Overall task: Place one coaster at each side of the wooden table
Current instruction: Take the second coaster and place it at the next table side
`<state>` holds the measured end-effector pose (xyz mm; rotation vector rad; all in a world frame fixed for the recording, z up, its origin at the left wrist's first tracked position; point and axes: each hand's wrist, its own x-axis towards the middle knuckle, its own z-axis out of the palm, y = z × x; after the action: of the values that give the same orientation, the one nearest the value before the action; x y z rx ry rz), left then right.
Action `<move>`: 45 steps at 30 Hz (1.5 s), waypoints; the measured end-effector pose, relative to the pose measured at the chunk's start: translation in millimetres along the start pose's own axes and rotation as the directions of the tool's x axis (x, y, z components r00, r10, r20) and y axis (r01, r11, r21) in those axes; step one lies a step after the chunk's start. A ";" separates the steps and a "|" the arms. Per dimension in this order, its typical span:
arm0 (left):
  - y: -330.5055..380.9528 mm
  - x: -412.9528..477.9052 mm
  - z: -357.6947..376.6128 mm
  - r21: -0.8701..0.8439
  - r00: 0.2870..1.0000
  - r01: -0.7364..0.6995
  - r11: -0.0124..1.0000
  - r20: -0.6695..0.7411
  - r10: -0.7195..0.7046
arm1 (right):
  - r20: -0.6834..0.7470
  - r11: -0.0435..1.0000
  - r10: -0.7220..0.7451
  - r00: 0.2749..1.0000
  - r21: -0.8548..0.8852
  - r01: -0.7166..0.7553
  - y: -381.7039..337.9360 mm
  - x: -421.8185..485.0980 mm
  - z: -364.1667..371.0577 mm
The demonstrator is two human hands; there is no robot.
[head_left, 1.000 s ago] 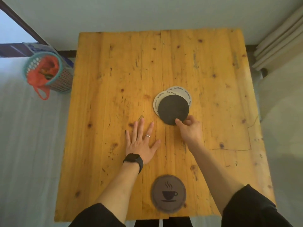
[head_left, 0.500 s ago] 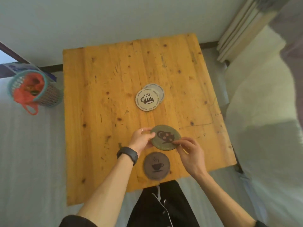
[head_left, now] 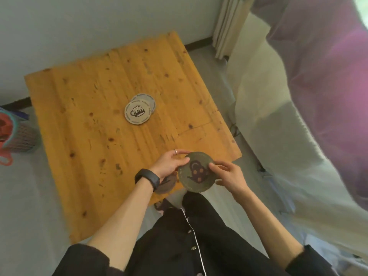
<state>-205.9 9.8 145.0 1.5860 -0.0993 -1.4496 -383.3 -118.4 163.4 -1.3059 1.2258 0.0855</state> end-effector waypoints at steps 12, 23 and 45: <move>29.2 61.9 124.2 -0.092 0.992 0.109 0.990 -0.053 -0.114 | -0.047 0.992 -0.043 0.998 0.113 0.048 20.8 47.7 -124.4; 104.4 171.1 277.9 -0.271 0.972 0.009 0.962 -0.225 -0.072 | 0.053 0.987 -0.160 0.986 -0.019 0.161 -32.7 163.2 -305.1; 170.3 249.9 210.3 -0.616 0.769 -0.281 0.736 -0.604 -0.212 | 0.515 0.758 -0.178 0.839 -0.471 0.450 -230.5 335.7 -225.8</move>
<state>-215.4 -356.6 108.2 1.3306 0.7391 -0.6742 -230.2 -556.7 129.1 -1.8908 0.5641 0.5170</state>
